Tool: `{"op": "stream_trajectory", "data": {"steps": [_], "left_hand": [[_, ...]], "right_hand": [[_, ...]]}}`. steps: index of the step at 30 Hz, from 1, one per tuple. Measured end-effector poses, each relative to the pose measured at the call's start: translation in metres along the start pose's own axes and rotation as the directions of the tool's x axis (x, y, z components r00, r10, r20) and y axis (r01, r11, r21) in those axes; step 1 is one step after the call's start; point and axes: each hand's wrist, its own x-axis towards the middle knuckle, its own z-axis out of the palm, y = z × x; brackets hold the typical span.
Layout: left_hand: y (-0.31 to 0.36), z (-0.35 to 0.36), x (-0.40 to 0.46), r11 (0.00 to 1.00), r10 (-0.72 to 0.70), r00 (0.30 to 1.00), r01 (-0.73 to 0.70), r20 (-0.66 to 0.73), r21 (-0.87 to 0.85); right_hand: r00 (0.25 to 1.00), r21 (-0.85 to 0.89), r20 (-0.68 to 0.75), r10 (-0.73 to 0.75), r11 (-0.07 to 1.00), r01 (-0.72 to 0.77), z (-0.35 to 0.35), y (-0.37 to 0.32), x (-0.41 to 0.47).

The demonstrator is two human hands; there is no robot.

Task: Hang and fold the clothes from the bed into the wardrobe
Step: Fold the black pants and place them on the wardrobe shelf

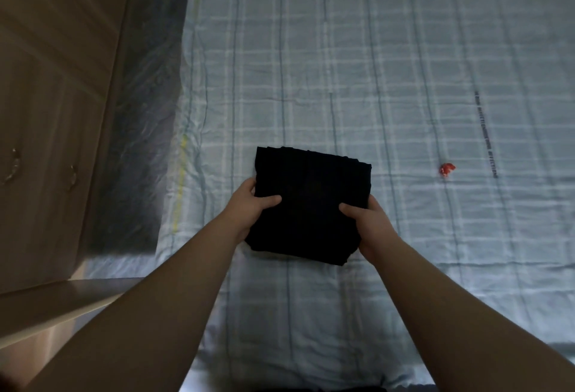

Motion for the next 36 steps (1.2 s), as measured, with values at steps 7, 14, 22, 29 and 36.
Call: {"op": "stream_trajectory", "data": {"steps": [7, 14, 22, 29, 36], "left_hand": [[0.041, -0.008, -0.106, 0.977, 0.148, 0.988, -0.153, -0.048, -0.145], [0.031, -0.012, -0.261, 0.91, 0.294, 0.924, -0.349, -0.244, -0.222], [-0.009, -0.029, -0.435, 0.741, 0.434, 0.748, -0.614, -0.502, -0.274], [-0.066, -0.084, -0.555, 0.643, 0.337, 0.602, -0.708, -0.724, -0.29], [-0.113, -0.15, -0.648, 0.577, 0.244, 0.403, -0.792, -0.882, -0.202]], "right_hand": [[0.971, -0.04, 0.139, -0.197, 0.978, 0.204, 0.017, -0.049, -0.08], [0.864, -0.117, 0.422, -0.274, 0.929, 0.352, 0.028, -0.074, -0.199], [0.673, -0.104, 0.682, -0.285, 0.874, 0.475, 0.069, -0.072, -0.332], [0.519, -0.166, 0.844, -0.136, 0.854, 0.494, 0.145, -0.022, -0.416], [0.351, -0.169, 0.935, -0.041, 0.82, 0.547, 0.254, 0.044, -0.488]]}}
